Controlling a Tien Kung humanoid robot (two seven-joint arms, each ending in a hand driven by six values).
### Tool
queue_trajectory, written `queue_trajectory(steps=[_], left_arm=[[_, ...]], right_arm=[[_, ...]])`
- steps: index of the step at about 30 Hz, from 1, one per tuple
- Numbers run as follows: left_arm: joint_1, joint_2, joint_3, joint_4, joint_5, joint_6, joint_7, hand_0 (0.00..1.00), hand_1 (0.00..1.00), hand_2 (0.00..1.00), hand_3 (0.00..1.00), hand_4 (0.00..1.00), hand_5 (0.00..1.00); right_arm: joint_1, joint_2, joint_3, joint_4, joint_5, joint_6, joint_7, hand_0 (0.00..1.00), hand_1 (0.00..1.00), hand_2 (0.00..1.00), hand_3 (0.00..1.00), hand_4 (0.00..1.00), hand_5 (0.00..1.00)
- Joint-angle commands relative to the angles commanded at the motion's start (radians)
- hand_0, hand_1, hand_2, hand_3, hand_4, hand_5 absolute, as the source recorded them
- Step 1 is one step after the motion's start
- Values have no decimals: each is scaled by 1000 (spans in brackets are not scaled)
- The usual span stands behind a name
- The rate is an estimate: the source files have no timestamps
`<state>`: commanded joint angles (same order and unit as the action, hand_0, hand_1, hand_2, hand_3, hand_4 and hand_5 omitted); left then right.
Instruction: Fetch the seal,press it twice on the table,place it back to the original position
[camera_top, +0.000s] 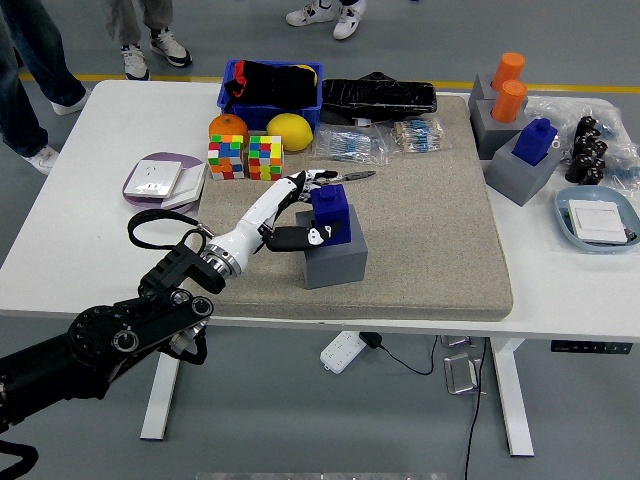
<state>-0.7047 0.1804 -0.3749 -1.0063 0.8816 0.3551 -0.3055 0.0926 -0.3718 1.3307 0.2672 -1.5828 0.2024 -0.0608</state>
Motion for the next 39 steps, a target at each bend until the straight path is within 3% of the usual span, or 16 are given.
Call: queue_trajectory(steps=[27,28,33,34,39], left_arm=[[1,-10,17,31,18,10,-15,845,493,378,851,605,2],[1,-10,18,32,16,10,-16,857,720,550,851,629,2],[2,-13,22,38,9,12,-28,857,720,550,851,629,2],[2,-13,23,40,6,15,-32,900,885,772,865,780,2],[2,-16,26,44,2,22,-43,900,885,772,865,780,2]], right_arm=[[0,1,0,1,2,-1,1,790,704,697,661,779,554],[0,1,0,1,2,-1,1,790,704,697,660,779,554],[0,1,0,0,2,-1,2,790,704,697,660,779,554],[0,2,0,1,3,-1,2,790,704,696,660,779,554],[0,3,-2,1,4,0,2,790,704,696,660,779,554]])
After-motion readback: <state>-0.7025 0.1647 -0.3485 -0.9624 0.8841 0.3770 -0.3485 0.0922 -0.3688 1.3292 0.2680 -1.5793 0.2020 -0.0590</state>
